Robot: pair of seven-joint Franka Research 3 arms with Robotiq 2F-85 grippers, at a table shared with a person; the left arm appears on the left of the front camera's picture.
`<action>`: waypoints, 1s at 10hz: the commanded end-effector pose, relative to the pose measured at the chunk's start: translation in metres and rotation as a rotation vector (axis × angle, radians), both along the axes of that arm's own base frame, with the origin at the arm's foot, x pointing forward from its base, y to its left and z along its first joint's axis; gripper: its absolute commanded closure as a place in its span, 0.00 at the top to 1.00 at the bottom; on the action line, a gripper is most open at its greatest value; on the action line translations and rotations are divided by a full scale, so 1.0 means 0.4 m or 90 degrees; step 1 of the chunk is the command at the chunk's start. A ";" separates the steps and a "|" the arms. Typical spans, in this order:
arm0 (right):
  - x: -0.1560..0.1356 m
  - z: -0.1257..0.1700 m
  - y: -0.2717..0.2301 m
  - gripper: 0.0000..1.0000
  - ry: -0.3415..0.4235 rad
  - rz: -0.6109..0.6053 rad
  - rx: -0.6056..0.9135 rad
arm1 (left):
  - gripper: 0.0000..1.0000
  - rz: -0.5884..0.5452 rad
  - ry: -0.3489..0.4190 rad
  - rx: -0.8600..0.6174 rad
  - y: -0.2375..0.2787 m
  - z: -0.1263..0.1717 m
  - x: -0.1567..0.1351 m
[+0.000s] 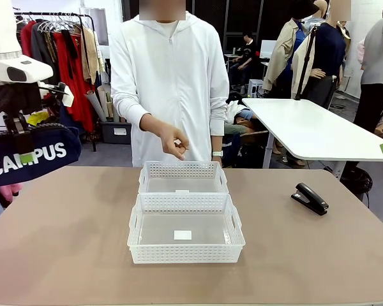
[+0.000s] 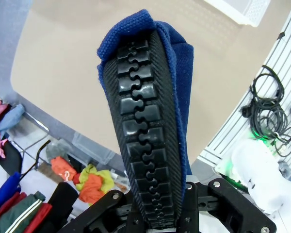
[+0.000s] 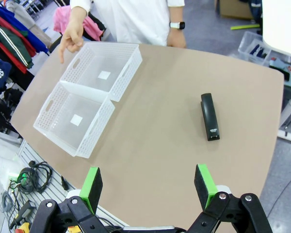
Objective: Distribute items into two baskets.
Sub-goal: Move the picked Pencil pouch towards the Organizing basket indicated by the person, stopping as directed.
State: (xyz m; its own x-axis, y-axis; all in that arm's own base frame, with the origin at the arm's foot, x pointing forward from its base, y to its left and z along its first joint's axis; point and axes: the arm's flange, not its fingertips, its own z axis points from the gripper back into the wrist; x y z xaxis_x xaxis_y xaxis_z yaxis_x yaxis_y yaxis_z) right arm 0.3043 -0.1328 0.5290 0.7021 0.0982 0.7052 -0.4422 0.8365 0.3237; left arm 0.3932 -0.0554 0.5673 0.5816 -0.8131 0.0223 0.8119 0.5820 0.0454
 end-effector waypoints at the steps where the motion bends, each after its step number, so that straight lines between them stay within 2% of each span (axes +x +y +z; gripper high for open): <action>1: 0.003 0.004 0.002 1.00 -0.010 0.006 0.014 | 0.00 -0.028 -0.003 -0.011 0.017 0.011 0.034; 3: 0.003 0.004 0.002 1.00 -0.010 0.006 0.014 | 0.00 -0.062 0.001 -0.006 0.026 0.017 0.076; 7: 0.003 0.004 0.002 1.00 -0.010 0.006 0.014 | 0.00 -0.148 0.035 0.006 0.026 0.019 0.242; 10: 0.003 0.004 0.002 1.00 -0.010 0.006 0.014 | 0.00 -0.192 0.050 0.012 -0.020 0.004 0.336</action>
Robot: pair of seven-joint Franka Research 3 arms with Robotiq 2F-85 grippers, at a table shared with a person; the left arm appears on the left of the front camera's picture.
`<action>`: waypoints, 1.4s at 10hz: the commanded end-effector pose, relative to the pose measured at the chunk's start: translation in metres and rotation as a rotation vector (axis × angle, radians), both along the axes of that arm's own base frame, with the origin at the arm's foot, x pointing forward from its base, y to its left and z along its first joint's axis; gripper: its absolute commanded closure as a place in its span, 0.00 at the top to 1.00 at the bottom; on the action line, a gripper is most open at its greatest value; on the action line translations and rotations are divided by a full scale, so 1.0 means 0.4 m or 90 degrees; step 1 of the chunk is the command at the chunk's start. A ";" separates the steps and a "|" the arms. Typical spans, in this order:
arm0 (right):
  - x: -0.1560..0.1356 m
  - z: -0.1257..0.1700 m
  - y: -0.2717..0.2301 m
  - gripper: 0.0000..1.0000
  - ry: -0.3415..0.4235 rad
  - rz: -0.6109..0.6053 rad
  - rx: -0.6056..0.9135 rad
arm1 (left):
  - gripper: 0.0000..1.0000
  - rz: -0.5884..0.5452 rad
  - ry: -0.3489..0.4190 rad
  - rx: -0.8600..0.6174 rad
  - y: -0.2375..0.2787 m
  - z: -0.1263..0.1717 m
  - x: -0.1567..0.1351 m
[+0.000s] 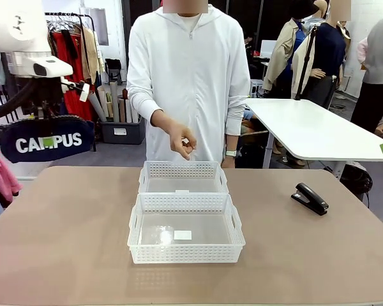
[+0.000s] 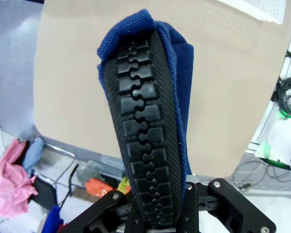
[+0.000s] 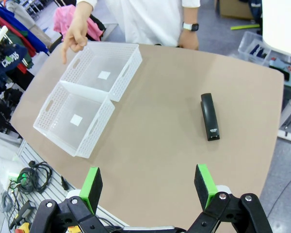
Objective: Distribute items into two baskets.
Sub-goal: Move the picked Pencil pouch towards the Organizing basket indicated by the person, stopping as directed.
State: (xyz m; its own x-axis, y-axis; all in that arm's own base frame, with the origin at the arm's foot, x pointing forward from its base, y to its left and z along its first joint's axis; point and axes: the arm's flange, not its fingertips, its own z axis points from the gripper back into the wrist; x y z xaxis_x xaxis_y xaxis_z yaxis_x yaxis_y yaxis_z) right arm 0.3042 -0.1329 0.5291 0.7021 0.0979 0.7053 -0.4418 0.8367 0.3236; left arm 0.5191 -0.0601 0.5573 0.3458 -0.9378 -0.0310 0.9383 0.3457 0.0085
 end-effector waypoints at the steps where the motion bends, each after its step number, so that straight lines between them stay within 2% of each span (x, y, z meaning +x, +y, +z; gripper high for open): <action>1: 0.003 0.004 0.003 1.00 -0.010 0.006 0.014 | 0.00 -0.030 0.013 -0.004 -0.030 0.023 0.039; 8: 0.003 0.004 0.003 1.00 -0.010 0.006 0.014 | 0.00 -0.099 0.017 -0.020 -0.115 -0.074 0.208; 12: 0.003 0.004 0.003 1.00 -0.010 0.006 0.014 | 0.00 -0.141 -0.010 -0.026 -0.189 -0.099 0.249; 14: 0.003 0.004 0.003 1.00 -0.010 0.006 0.014 | 0.00 -0.149 0.001 -0.027 -0.217 -0.119 0.269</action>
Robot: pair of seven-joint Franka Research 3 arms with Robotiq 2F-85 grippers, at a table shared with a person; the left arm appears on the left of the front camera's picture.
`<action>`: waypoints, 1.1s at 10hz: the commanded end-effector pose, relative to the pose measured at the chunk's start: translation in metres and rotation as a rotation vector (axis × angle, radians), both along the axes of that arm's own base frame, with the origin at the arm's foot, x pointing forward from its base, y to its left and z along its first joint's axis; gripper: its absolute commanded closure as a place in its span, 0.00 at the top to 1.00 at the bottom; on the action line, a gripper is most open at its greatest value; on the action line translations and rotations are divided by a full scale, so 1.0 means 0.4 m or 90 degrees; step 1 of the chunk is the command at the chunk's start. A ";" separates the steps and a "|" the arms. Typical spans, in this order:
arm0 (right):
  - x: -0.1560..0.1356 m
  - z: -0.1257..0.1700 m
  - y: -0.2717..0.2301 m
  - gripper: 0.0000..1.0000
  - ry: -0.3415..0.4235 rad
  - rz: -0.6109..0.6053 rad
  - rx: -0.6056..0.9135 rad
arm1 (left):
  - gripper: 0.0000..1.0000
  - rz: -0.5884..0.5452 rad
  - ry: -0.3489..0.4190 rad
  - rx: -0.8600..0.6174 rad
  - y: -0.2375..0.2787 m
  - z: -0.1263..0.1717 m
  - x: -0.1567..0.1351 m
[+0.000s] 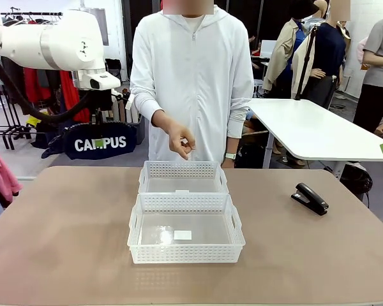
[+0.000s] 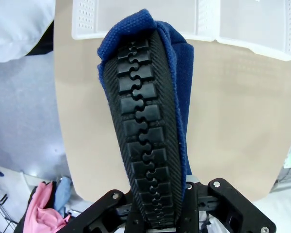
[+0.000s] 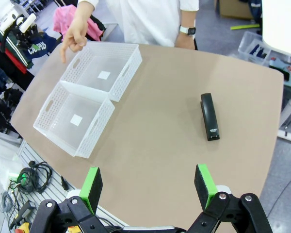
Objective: Distribute items into two baskets.
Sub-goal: Move the picked Pencil pouch towards the Organizing basket indicated by the person, stopping as directed.
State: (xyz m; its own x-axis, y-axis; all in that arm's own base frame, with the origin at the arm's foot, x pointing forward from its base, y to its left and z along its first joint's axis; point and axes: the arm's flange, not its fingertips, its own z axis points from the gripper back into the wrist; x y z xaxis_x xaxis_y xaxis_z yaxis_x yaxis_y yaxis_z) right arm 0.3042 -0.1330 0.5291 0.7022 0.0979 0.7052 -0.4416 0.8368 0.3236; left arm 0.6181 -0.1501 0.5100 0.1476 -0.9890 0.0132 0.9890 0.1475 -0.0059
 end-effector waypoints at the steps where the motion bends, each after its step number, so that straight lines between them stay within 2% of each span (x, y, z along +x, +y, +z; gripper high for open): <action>1: 0.003 0.004 0.003 1.00 -0.010 0.006 0.014 | 0.00 -0.023 -0.002 0.000 -0.002 -0.006 0.026; 8: 0.003 0.004 0.003 1.00 -0.010 0.006 0.014 | 0.00 -0.055 -0.019 -0.041 -0.058 -0.052 0.051; 9: 0.003 0.004 0.003 1.00 -0.010 0.006 0.014 | 0.00 -0.047 0.004 -0.038 -0.041 -0.051 0.040; 10: 0.003 0.004 0.003 1.00 -0.010 0.006 0.014 | 0.00 -0.013 0.027 -0.035 0.012 -0.049 -0.007; 11: 0.003 0.004 0.003 1.00 -0.010 0.006 0.014 | 0.00 0.021 0.033 -0.053 0.065 -0.043 -0.085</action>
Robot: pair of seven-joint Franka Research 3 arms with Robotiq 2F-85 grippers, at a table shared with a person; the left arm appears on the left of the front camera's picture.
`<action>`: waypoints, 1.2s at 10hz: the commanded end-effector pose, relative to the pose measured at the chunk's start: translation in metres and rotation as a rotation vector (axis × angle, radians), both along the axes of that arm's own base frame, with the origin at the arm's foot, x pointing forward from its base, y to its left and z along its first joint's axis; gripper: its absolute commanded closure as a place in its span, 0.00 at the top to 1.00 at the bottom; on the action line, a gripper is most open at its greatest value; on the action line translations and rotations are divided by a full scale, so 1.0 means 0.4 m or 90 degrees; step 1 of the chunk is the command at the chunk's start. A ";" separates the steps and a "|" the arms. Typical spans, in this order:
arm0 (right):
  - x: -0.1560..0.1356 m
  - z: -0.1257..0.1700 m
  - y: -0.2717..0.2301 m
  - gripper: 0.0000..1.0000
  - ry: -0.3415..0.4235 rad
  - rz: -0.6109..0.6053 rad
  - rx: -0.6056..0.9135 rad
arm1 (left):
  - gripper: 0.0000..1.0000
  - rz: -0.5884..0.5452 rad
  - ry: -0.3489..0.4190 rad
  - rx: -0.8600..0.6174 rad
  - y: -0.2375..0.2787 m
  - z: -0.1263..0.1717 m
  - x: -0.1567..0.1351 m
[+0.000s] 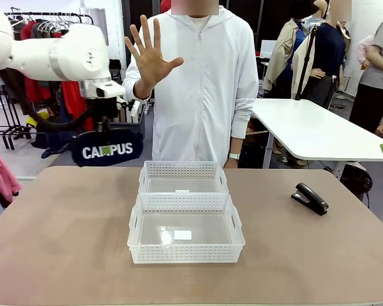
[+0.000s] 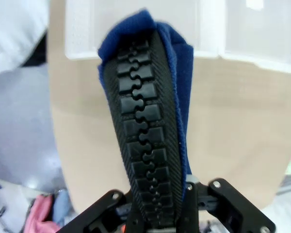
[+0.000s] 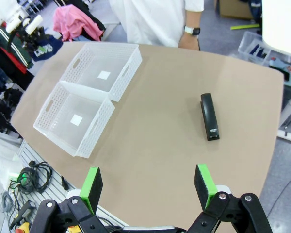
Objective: Distribute items into two baskets.
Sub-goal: Move the picked Pencil pouch towards the Organizing basket indicated by the person, stopping as directed.
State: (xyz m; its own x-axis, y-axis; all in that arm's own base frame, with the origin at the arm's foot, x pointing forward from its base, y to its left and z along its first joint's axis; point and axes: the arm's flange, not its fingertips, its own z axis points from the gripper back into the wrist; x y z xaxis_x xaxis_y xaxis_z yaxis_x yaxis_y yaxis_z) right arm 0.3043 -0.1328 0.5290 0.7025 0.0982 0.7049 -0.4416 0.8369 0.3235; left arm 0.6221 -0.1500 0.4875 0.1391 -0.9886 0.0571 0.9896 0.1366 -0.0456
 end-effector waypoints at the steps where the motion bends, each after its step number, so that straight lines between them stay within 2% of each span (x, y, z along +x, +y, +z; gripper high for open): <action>1: 0.003 0.004 0.003 1.00 -0.011 0.006 0.014 | 0.00 0.059 0.007 -0.027 0.092 0.022 -0.185; 2: 0.003 0.004 0.003 1.00 -0.011 0.006 0.014 | 0.00 0.076 0.002 -0.023 0.102 0.035 -0.240; 3: 0.003 0.004 0.003 1.00 -0.011 0.006 0.014 | 0.00 0.089 0.002 -0.018 0.113 0.042 -0.265; 5: 0.003 0.004 0.003 1.00 -0.011 0.006 0.014 | 0.00 0.070 0.036 -0.019 0.126 0.038 -0.248; 7: 0.003 0.004 0.003 1.00 -0.011 0.006 0.014 | 0.00 0.060 0.044 -0.019 0.130 0.041 -0.247; 8: 0.003 0.004 0.003 1.00 -0.011 0.006 0.014 | 0.00 0.074 0.032 -0.011 0.129 0.045 -0.266; 12: 0.003 0.004 0.003 1.00 -0.011 0.006 0.014 | 0.00 0.074 0.032 -0.011 0.129 0.045 -0.266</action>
